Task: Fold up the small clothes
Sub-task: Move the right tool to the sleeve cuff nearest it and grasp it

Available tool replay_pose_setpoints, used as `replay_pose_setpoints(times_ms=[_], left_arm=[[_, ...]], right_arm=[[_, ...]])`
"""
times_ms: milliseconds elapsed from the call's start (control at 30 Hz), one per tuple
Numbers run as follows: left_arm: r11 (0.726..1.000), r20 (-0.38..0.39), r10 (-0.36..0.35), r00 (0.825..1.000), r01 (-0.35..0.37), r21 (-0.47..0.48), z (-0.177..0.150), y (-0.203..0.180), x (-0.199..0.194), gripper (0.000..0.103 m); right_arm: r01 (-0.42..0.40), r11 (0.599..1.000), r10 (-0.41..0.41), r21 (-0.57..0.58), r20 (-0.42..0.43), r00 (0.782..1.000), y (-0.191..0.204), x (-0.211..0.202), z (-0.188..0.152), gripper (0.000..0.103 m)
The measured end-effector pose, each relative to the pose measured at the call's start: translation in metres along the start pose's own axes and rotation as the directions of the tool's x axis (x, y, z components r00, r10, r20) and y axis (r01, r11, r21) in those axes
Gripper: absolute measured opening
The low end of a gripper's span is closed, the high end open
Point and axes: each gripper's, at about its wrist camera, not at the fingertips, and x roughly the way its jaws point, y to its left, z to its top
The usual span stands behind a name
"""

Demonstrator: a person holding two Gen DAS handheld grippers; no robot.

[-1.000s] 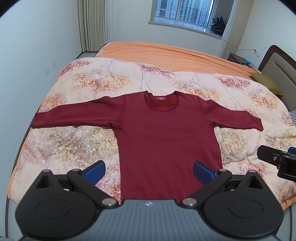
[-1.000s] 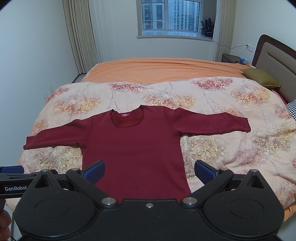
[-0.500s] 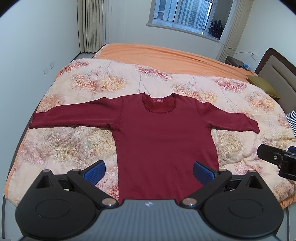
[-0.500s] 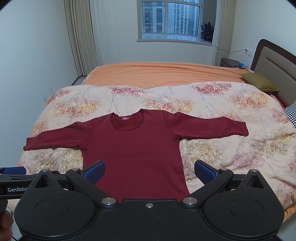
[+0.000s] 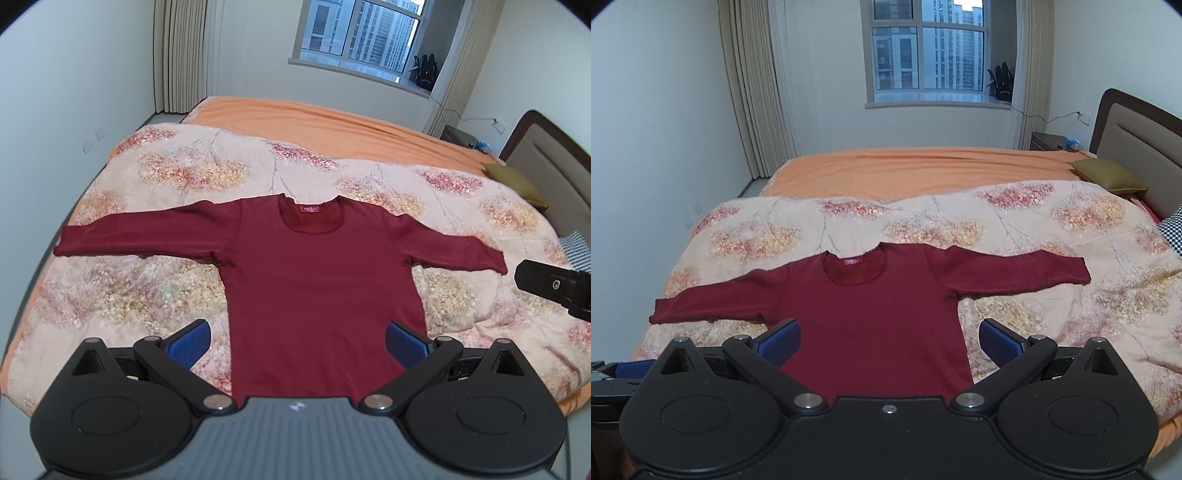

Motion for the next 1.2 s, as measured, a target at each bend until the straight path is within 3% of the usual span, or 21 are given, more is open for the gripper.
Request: replay_pose_setpoints(times_ms=[167,267,400,567,900,1067,1200], left_arm=[[0.994,0.016,-0.103,0.995,0.103,-0.032,-0.002,0.006,0.002,0.103],[0.986,0.005,-0.166,0.986,0.166,-0.025,-0.003,0.005,0.008,0.103],[0.981,-0.007,-0.19,0.982,0.19,-0.039,-0.001,0.003,0.017,0.103],[0.979,-0.054,-0.199,0.978,0.196,-0.051,0.002,-0.009,0.044,0.103],[0.983,-0.173,-0.157,0.972,0.17,0.065,0.013,-0.111,0.117,0.103],[0.983,-0.227,-0.163,0.96,0.178,0.048,0.03,-0.166,0.154,0.103],[0.989,-0.209,-0.12,0.971,0.136,0.065,0.047,-0.204,0.179,0.103]], right_arm=[[-0.081,0.996,0.08,0.024,0.035,0.996,-0.005,-0.002,0.0,0.103],[-0.079,0.996,0.078,0.042,0.025,0.997,-0.012,0.003,0.001,0.103],[-0.116,0.991,0.115,0.065,0.019,0.993,-0.033,0.013,0.001,0.103],[-0.102,0.987,0.106,0.121,-0.024,0.994,-0.075,0.036,0.0,0.102],[0.054,0.976,-0.035,0.212,-0.092,0.995,-0.205,0.098,-0.01,0.102],[0.081,0.96,-0.05,0.267,-0.119,0.992,-0.292,0.15,-0.008,0.102],[0.072,0.948,-0.039,0.309,-0.111,0.993,-0.357,0.204,-0.001,0.1]])
